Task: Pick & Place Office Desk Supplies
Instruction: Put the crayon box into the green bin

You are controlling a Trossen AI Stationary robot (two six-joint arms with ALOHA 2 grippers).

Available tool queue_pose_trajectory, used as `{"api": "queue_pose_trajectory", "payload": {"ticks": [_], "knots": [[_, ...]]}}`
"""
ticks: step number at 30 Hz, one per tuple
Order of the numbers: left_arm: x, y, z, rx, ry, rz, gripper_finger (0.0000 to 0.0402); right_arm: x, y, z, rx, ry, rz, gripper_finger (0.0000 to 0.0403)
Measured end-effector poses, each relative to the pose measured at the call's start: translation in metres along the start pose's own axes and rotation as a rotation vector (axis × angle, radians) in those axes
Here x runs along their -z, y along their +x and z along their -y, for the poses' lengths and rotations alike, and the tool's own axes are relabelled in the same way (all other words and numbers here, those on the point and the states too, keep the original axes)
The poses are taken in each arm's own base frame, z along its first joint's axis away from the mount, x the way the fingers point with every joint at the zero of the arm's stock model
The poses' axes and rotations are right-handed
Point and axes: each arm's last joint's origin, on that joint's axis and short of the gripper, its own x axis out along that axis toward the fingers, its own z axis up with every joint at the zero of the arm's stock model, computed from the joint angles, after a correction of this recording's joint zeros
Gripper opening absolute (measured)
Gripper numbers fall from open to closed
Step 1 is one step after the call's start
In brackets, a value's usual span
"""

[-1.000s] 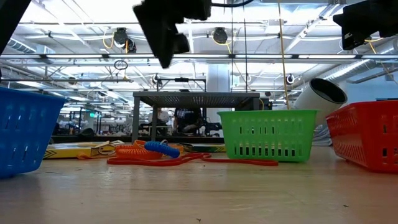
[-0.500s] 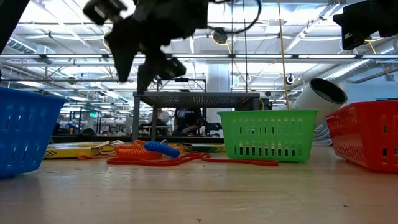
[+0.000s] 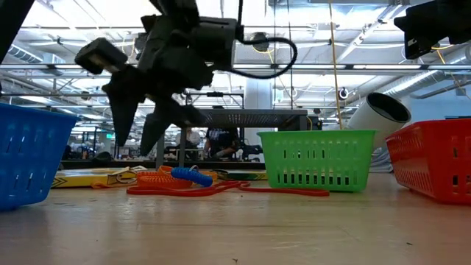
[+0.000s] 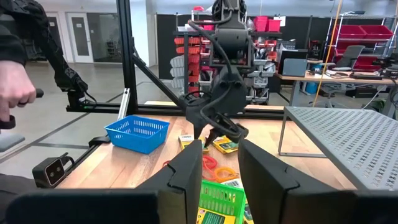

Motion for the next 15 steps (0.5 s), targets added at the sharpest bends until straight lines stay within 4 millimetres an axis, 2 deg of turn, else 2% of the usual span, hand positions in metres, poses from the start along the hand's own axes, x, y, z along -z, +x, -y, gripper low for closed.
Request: {"api": "queue_pose_trajectory", "payload": {"ticks": [6, 15], "knots": [[0.002, 0.014, -0.005, -0.024, 0.006, 0.036, 0.0161, 0.000, 0.000, 0.000, 0.000, 0.000, 0.000, 0.0095], [0.007, 0.024, -0.004, -0.015, 0.008, 0.021, 0.0161, 0.000, 0.000, 0.000, 0.000, 0.000, 0.000, 0.0096]]}}
